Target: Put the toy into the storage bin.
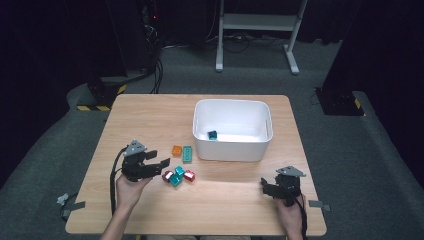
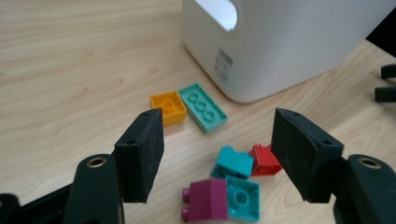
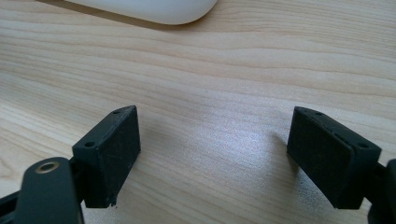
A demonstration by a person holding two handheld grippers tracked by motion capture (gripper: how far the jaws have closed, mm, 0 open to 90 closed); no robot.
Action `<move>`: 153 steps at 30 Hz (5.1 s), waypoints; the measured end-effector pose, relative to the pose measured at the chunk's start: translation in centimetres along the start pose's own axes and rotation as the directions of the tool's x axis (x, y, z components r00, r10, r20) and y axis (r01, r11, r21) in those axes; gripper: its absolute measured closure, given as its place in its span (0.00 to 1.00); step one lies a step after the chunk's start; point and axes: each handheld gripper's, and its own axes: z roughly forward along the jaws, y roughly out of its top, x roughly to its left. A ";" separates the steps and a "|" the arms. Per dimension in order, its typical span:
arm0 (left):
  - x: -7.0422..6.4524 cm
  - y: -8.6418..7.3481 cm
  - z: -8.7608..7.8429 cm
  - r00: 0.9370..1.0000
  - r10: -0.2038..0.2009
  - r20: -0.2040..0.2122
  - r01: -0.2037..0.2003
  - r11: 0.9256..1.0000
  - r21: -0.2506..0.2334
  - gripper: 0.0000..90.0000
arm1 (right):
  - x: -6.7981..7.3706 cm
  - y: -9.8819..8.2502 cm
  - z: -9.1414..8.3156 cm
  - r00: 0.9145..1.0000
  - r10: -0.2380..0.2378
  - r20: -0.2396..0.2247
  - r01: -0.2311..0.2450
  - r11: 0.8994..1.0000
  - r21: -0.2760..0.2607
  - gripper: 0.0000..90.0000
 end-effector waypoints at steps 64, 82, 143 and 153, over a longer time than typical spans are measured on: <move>1.2 -6.8 4.9 0.983 -0.048 -0.177 0.061 0.996 0.066 0.45 | 0.0 0.0 0.0 1.000 0.000 0.001 0.000 1.000 0.001 0.19; 0.9 -6.7 5.1 0.970 0.000 -0.244 0.017 0.998 0.068 0.62 | 0.0 0.0 0.0 1.000 0.001 0.001 -0.001 1.000 0.001 0.19; 1.3 4.5 1.7 0.998 -0.024 0.053 0.025 1.000 -0.013 0.63 | 0.0 0.0 0.0 1.000 0.013 0.009 -0.013 1.000 0.006 0.16; 0.4 7.6 1.7 0.995 0.003 0.099 -0.001 1.000 -0.023 0.63 | 0.0 0.0 0.0 1.000 0.009 0.007 -0.010 1.000 0.005 0.16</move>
